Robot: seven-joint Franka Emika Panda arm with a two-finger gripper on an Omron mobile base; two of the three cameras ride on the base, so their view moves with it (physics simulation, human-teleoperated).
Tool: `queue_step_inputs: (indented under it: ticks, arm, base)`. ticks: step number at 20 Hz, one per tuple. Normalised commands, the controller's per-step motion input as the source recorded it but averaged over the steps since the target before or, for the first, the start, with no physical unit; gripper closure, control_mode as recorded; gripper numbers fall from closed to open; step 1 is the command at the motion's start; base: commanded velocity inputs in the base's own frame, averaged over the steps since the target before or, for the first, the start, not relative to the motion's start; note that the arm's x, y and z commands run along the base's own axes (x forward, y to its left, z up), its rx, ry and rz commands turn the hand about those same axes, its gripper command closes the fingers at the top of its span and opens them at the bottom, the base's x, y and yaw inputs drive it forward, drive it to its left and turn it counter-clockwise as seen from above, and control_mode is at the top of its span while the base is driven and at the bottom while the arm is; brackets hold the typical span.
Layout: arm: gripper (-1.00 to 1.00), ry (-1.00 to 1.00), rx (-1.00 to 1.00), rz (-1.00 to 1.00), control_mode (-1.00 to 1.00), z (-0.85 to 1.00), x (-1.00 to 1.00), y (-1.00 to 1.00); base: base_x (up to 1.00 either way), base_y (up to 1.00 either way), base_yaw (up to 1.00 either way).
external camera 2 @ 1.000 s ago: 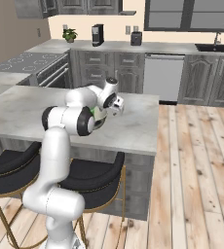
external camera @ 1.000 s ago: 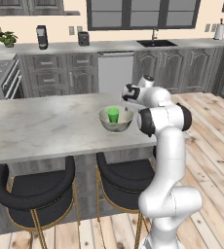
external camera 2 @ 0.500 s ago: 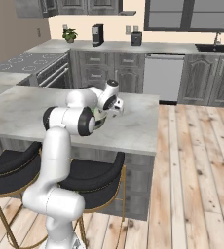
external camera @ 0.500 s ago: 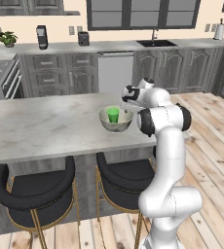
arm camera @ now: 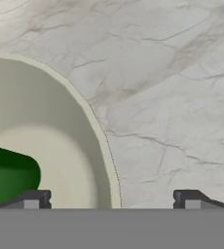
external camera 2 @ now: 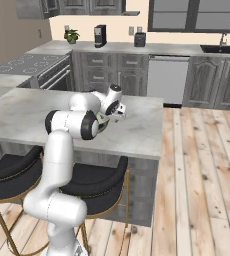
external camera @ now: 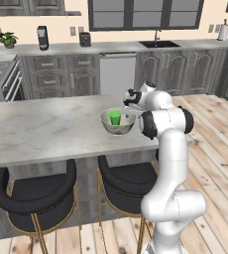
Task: Place the cup inside the bowl on the dining table and move the bowl to any counter.
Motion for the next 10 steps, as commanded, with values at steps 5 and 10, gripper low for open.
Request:
queue_step_inputs:
  ticks: [5, 10]
  arm:
    - [-1.0, 0.0, 0.0, 0.02, -1.0, -0.02, 0.0, 0.01]
    - [-1.0, 0.0, 0.0, 0.0, -1.0, 0.0, 0.0, 0.0]
  base:
    - [0.0, 0.0, 0.0]
    - [0.0, 0.0, 0.0]
